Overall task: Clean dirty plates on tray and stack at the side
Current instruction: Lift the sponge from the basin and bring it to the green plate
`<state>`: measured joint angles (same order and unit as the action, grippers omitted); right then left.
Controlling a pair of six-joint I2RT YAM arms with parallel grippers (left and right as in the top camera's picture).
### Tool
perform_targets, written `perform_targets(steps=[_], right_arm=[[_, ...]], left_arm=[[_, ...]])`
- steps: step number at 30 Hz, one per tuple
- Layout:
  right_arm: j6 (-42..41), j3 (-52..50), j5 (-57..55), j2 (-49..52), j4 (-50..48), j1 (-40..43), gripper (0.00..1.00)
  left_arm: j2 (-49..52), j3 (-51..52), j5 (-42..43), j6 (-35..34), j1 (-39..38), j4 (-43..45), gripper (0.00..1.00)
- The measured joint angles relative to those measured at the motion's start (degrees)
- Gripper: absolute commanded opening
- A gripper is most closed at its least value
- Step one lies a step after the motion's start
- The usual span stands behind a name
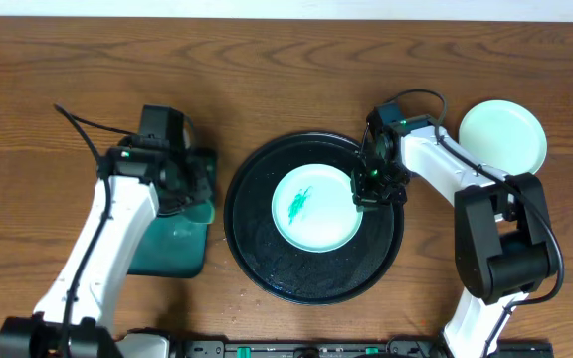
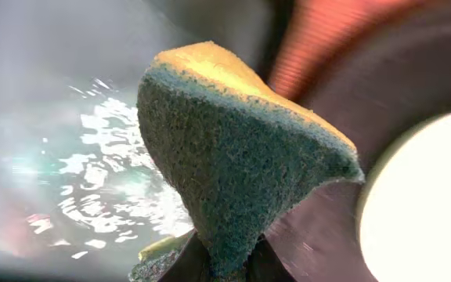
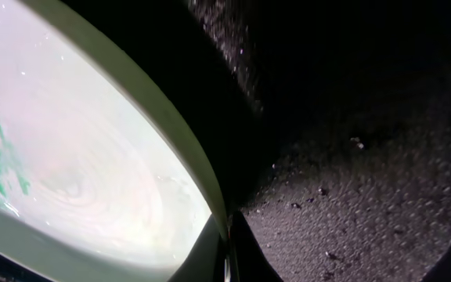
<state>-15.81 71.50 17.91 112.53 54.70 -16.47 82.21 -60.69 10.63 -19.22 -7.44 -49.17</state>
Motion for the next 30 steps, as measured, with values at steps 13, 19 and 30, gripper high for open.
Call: perform_targets(steps=[13,19,30], right_arm=[[-0.2,0.0,-2.1,-0.3,-0.9,-1.4,0.01],[-0.2,0.0,-2.7,-0.4,-1.1,-2.4,0.01],[-2.0,0.0,-5.2,-0.7,-1.9,-5.2,0.01]], left_arm=[[7.8,0.0,10.4,-1.6,-13.3,12.2,0.07],[15.3,0.0,12.0,-5.5,-18.7,18.9,0.08],[22.2,-0.5,12.6,-13.2,-22.8,22.5,0.07]])
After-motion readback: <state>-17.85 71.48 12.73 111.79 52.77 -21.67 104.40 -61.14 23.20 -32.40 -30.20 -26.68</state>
